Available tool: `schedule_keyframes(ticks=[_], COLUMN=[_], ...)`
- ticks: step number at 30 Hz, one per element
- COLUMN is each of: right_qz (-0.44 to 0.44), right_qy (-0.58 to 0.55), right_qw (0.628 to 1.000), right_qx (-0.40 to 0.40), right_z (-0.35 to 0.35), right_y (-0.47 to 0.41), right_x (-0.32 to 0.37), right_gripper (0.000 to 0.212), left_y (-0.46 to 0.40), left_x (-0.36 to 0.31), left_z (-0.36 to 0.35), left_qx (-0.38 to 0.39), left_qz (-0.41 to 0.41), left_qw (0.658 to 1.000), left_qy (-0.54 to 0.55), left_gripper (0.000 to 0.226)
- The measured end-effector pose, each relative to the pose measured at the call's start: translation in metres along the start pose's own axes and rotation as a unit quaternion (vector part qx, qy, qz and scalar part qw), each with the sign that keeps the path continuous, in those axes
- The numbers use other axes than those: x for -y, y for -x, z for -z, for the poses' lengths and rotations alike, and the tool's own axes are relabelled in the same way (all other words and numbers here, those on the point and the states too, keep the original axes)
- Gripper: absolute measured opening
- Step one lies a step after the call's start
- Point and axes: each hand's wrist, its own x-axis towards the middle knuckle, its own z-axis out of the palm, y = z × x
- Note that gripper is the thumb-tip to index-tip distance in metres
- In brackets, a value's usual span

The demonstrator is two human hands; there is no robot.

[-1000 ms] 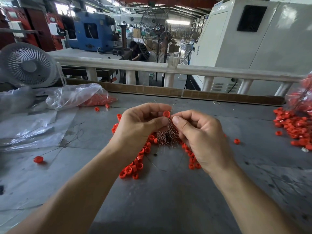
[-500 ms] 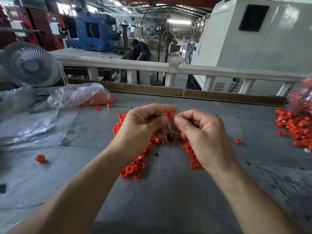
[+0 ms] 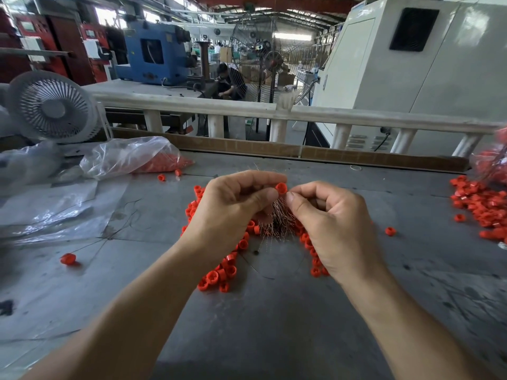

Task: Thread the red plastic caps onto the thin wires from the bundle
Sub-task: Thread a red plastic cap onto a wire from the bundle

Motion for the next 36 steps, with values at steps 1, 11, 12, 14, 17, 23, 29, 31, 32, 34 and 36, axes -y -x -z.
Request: schedule_keyframes(ticks=[1, 11, 12, 14, 17, 23, 29, 31, 32, 34, 36], right_qz=[0.001, 0.0, 0.0, 0.003, 0.005, -0.042, -0.101, -0.107, -0.11, -0.117, -0.117], right_qy=[0.0, -0.006, -0.004, 0.001, -0.001, -0.041, -0.103, -0.104, -0.105, -0.109, -0.104], right_qw=[1.0, 1.0, 1.0, 1.0, 1.0, 0.997, 0.987, 0.987, 0.986, 0.985, 0.984], right_qx=[-0.001, -0.002, -0.003, -0.003, 0.004, 0.041, 0.065, 0.066, 0.066, 0.071, 0.083], right_z=[0.0004, -0.0003, -0.0002, -0.0001, 0.0004, 0.0003, -0.0015, -0.0014, -0.0015, -0.0018, -0.0024], right_y=[0.0, -0.0026, -0.0027, -0.0024, -0.0021, -0.0037, -0.0043, -0.0044, -0.0046, -0.0048, -0.0042], right_x=[0.0001, -0.0034, -0.0037, -0.0039, -0.0048, -0.0078, -0.0069, -0.0067, -0.0069, -0.0069, -0.0072], right_gripper=[0.015, 0.012, 0.012, 0.013, 0.013, 0.021, 0.025, 0.025, 0.025, 0.024, 0.026], left_y=[-0.0004, -0.0007, -0.0007, -0.0008, -0.0014, -0.002, -0.003, -0.0033, -0.0032, -0.0031, -0.0028], left_x=[-0.0002, -0.0017, -0.0018, -0.0017, -0.0011, -0.001, 0.0022, 0.0027, 0.003, 0.0034, 0.0035], left_z=[0.0001, -0.0013, -0.0015, -0.0018, -0.0024, -0.0008, 0.0005, 0.0011, 0.0014, 0.0018, 0.0015], left_qx=[-0.001, 0.003, 0.003, -0.002, -0.01, -0.016, -0.014, -0.007, -0.002, 0.007, 0.014], left_qz=[0.003, 0.03, 0.03, 0.031, 0.037, 0.056, 0.064, 0.068, 0.07, 0.075, 0.08], left_qw=[1.0, 0.998, 0.998, 0.998, 0.998, 0.994, 0.99, 0.99, 0.989, 0.987, 0.986], left_qy=[0.005, 0.048, 0.049, 0.046, 0.05, 0.095, 0.122, 0.126, 0.13, 0.139, 0.148], left_gripper=[0.023, 0.022, 0.022, 0.022, 0.022, 0.019, 0.018, 0.026, 0.028, 0.03, 0.032])
